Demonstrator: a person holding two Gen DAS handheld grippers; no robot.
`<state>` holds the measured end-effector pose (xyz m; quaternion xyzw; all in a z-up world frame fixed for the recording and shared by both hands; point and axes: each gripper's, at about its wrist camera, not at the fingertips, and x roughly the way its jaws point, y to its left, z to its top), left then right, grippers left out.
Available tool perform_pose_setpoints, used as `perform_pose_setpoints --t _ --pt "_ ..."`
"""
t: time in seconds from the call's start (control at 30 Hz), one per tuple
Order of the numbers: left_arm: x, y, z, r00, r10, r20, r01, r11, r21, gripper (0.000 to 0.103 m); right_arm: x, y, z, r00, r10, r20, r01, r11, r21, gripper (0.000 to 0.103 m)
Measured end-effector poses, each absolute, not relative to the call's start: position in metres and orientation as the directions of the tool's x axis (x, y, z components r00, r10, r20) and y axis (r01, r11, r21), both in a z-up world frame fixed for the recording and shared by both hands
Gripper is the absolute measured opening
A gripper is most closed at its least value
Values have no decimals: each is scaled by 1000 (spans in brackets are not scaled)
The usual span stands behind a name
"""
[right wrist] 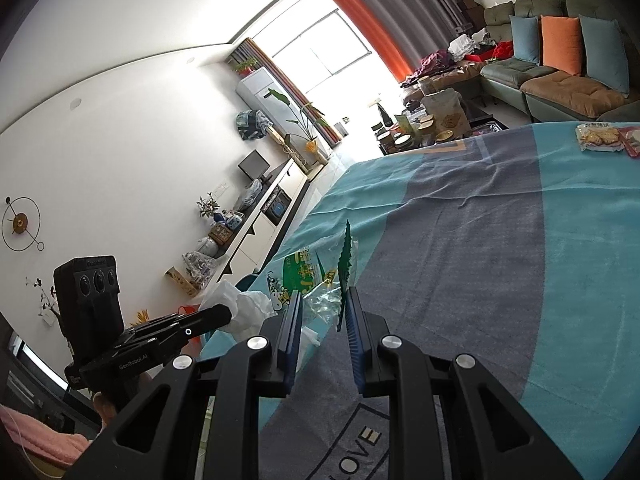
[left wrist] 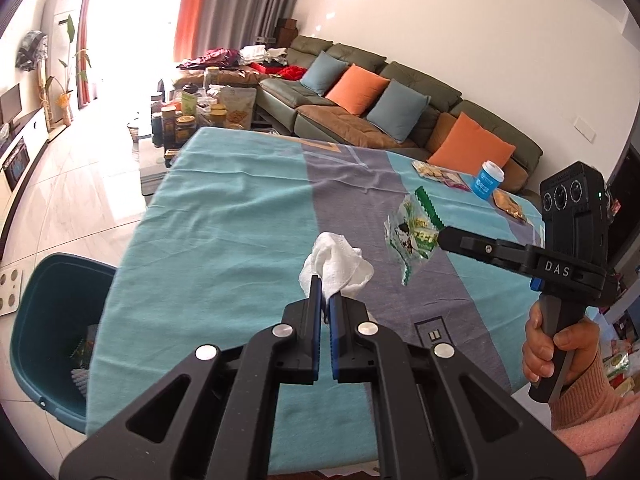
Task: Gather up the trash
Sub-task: 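Carry the tissue and green wrapper from the table to the teal bin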
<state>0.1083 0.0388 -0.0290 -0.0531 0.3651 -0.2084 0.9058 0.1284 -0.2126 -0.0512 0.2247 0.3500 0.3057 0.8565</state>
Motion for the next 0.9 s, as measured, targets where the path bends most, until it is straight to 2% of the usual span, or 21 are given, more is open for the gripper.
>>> perform_pose_setpoints --t 0.9 --pt "84 119 -9 745 -288 -602 189 956 -223 4 141 -141 -44 468 752 -464 -470 657 590 20"
